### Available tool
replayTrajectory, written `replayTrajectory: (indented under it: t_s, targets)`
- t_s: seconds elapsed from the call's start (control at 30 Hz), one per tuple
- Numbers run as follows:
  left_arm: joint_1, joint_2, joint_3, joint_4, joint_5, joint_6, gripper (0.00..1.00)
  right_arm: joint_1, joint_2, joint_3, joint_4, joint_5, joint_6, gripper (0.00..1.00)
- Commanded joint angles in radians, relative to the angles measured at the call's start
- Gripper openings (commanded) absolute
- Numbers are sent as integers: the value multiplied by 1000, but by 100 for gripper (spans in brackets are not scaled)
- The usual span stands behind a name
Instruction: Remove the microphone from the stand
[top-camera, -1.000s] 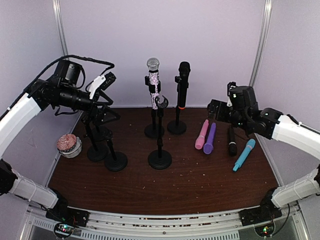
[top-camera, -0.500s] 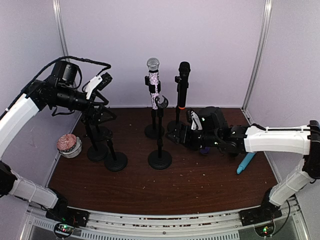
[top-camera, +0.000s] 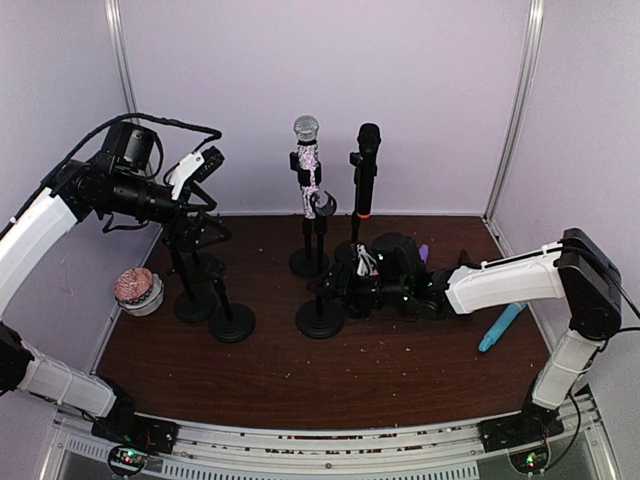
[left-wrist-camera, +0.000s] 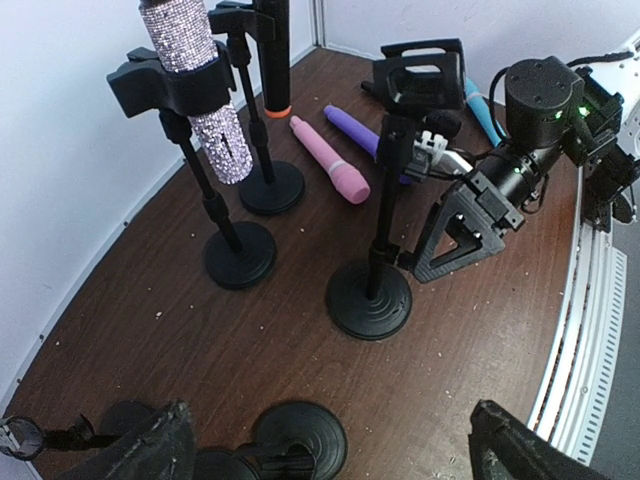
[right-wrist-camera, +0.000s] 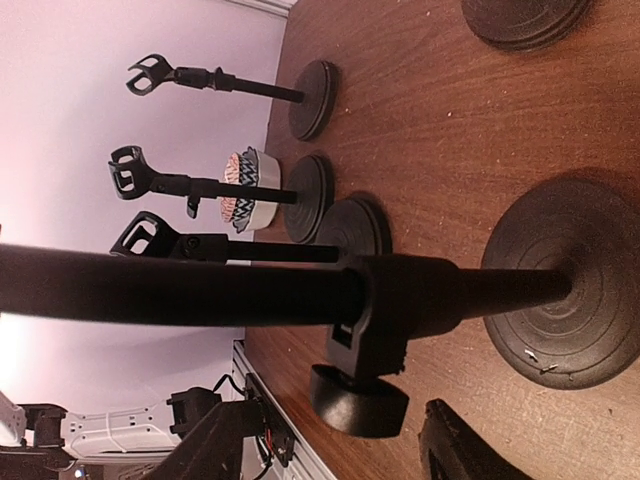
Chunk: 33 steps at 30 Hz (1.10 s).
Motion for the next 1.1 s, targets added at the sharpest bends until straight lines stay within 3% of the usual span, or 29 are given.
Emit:
replayTrajectory:
  t_s: [0.0, 0.53, 1.07]
  targets:
    - [7, -16, 9, 3, 8, 19, 98, 5, 39, 55, 87, -44, 52, 60]
    - [7, -12, 5, 0, 20, 33, 98, -30, 133, 62, 183, -31, 134, 45]
    - [7, 1, 6, -1, 32, 40, 98, -34, 126, 28, 207, -12, 161, 4]
